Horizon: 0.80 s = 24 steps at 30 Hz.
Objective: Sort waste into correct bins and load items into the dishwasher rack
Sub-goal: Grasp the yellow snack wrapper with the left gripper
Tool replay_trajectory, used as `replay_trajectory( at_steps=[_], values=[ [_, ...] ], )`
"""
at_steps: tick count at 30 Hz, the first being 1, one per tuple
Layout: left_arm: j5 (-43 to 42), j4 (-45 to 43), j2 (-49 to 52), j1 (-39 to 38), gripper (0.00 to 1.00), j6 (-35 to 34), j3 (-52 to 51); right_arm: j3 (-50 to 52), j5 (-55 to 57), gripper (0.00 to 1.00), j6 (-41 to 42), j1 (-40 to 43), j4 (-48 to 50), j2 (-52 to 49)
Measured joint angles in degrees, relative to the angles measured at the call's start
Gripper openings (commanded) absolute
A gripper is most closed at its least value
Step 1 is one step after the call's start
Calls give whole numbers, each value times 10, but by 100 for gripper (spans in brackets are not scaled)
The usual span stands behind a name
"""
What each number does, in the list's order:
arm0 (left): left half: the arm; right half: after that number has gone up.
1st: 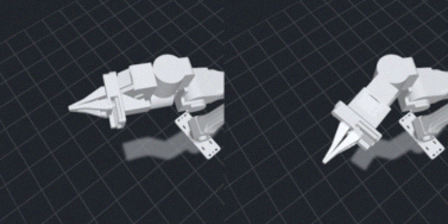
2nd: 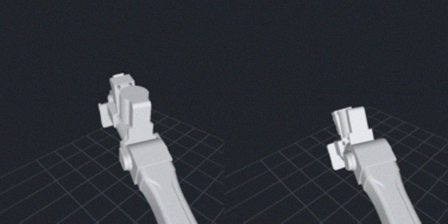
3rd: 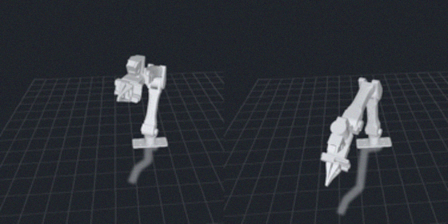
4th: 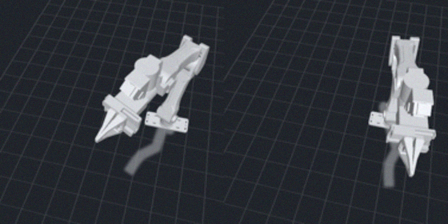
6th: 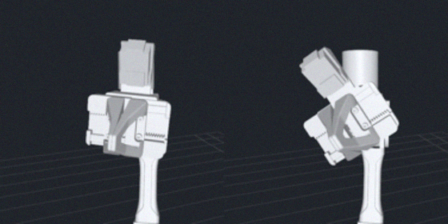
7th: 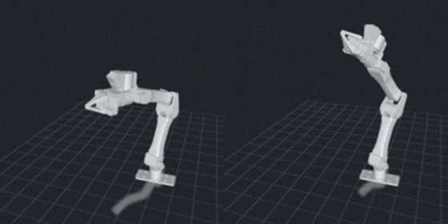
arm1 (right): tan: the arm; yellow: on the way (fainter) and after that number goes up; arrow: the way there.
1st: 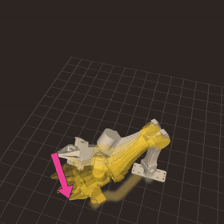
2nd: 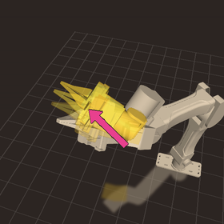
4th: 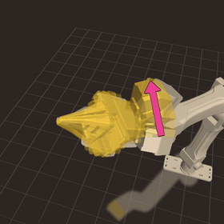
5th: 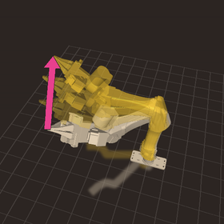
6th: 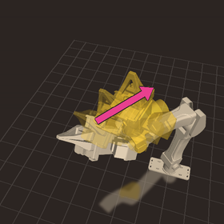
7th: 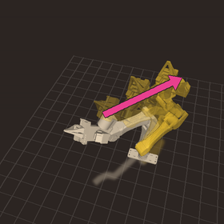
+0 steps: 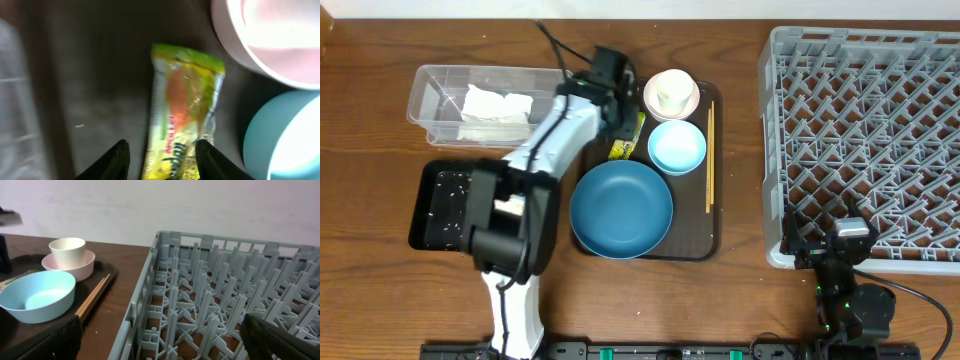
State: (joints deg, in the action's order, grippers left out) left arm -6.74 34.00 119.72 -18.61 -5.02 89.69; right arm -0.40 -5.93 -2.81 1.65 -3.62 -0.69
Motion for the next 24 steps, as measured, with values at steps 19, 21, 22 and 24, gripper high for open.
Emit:
replay_trajectory(
  at_steps=[19,21,22,24],
  values=[
    [52,-29,56,-10,21,20,4,0,0,99,0,0,0,0],
    [51,-29,56,-10,8,18,4,0,0,99,0,0,0,0],
    [52,-29,56,-10,6,23,4,0,0,99,0,0,0,0],
    [52,-29,56,-10,6,19,4,0,0,99,0,0,0,0]
  ],
)
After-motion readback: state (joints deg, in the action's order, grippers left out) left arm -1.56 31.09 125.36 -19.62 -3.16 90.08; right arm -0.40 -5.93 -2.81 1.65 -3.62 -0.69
